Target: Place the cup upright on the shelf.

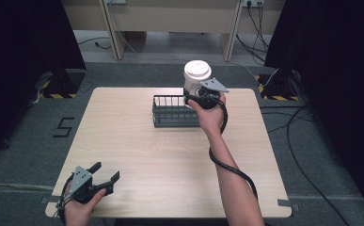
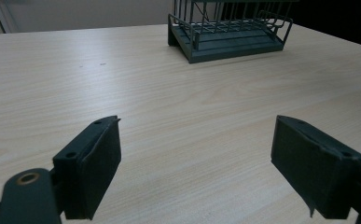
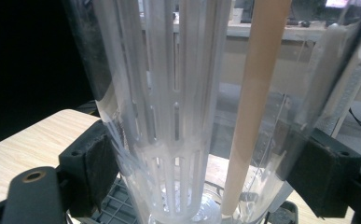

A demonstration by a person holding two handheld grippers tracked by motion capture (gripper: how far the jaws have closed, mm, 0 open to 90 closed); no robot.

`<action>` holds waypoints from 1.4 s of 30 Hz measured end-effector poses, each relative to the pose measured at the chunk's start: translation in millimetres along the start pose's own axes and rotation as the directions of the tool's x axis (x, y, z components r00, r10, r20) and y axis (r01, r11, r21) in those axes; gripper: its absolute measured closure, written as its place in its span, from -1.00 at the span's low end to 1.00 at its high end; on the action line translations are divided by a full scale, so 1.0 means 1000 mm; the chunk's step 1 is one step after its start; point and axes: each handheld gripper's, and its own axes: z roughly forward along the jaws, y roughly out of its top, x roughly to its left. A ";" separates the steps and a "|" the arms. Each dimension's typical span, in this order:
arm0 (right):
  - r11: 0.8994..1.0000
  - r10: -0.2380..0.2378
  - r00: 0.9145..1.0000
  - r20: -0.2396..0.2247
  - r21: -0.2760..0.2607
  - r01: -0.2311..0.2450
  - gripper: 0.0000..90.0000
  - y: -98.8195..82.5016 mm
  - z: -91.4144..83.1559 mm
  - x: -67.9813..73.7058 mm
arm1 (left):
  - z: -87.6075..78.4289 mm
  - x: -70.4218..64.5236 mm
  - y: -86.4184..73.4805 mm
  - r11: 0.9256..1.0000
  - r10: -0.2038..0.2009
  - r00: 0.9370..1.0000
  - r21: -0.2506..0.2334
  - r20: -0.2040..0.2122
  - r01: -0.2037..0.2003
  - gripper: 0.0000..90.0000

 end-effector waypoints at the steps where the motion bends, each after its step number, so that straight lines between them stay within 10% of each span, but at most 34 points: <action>1: 1.000 -0.003 1.000 0.000 0.001 0.003 -0.59 0.000 0.001 0.000 | 0.000 0.000 0.000 1.000 0.000 1.000 -0.001 0.001 0.000 -0.66; 42: 0.994 0.027 1.000 -0.002 0.102 -0.027 -0.59 -0.027 0.056 0.014 | 0.000 0.000 0.000 1.000 -0.005 1.000 -0.002 0.007 0.005 -0.66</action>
